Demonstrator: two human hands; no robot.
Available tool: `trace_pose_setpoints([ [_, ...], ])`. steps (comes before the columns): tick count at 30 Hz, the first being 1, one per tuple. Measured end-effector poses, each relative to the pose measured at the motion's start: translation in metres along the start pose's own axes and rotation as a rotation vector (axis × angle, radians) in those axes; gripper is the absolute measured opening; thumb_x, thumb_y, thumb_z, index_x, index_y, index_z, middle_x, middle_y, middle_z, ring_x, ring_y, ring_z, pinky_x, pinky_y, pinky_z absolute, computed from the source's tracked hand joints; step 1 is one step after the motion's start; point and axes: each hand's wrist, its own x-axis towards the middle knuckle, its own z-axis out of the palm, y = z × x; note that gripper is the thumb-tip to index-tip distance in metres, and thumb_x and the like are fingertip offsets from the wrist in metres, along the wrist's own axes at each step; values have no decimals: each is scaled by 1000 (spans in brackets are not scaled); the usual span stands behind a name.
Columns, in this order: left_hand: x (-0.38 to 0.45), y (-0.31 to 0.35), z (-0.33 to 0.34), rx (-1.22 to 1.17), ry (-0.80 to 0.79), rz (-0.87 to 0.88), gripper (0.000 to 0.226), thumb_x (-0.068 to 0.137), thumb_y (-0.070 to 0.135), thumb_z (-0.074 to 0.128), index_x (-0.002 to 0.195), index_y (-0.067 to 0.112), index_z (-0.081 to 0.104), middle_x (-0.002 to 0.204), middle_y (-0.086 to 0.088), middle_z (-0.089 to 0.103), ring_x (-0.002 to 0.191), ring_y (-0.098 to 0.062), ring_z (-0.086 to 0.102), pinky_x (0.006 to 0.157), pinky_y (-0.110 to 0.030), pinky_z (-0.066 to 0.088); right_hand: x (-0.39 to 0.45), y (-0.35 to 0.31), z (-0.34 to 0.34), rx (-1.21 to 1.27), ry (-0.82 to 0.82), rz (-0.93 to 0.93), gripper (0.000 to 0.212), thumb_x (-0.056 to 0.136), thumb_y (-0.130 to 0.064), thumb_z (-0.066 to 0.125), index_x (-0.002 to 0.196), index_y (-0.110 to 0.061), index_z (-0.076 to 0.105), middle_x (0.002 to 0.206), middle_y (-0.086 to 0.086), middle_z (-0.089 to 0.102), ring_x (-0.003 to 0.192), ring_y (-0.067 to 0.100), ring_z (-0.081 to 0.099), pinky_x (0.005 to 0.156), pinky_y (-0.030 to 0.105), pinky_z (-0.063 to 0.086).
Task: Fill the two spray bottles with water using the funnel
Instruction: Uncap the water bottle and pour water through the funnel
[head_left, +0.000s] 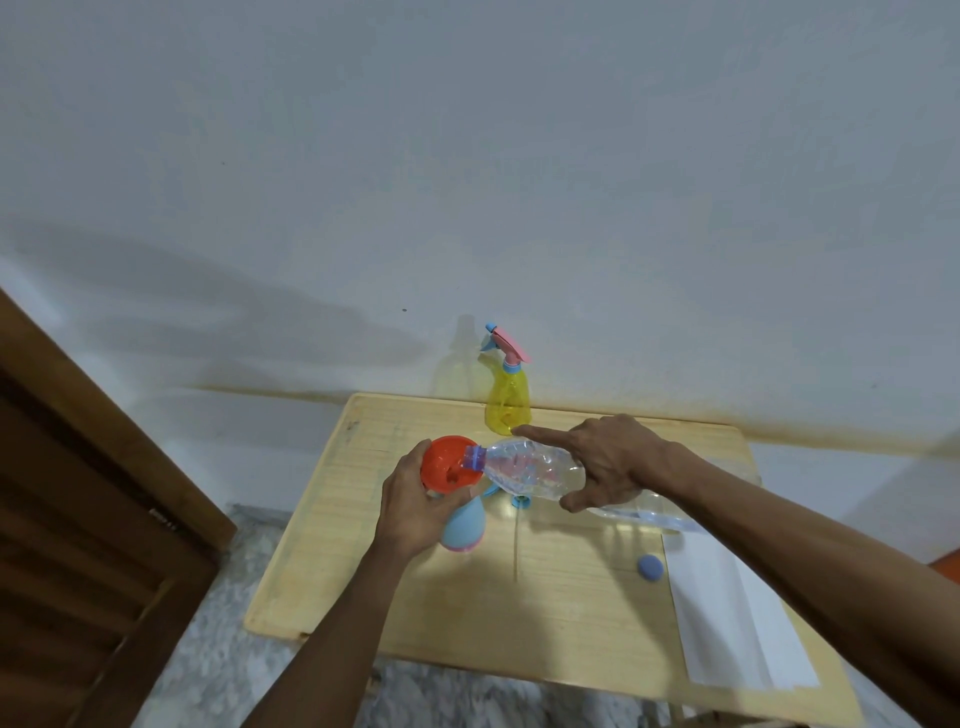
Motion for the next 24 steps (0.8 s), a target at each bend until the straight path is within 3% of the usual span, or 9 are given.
trace_pose_setpoints([
  [7,1,0,0,1,2,-11,79,66,39,90,133,20,54,121,2,63,104,-16,61,73,-15,46,0,0,-2,-2,-9,-4,102,77,-66,61,155,-54,-4,78,-2,53,73,25,51,61,31,41],
  [11,1,0,0,7,6,-10,81,66,39,90,135,20,52,123,2,62,107,-18,60,82,-27,51,1,0,-2,-3,-15,-5,102,77,-66,60,155,-55,-4,79,-2,54,74,25,51,61,31,41],
  [15,1,1,0,0,0,-9,79,66,39,90,134,22,53,122,2,62,106,-19,60,84,-30,53,1,0,-3,3,-19,-1,102,77,-65,60,155,-55,-4,69,-5,47,73,25,51,60,31,40],
  [24,1,1,-1,-6,-4,-8,78,66,38,90,133,22,54,120,3,63,104,-17,61,81,-26,52,0,1,8,36,1,9,103,77,-67,61,155,-54,-4,75,-3,50,74,25,53,58,30,35],
])
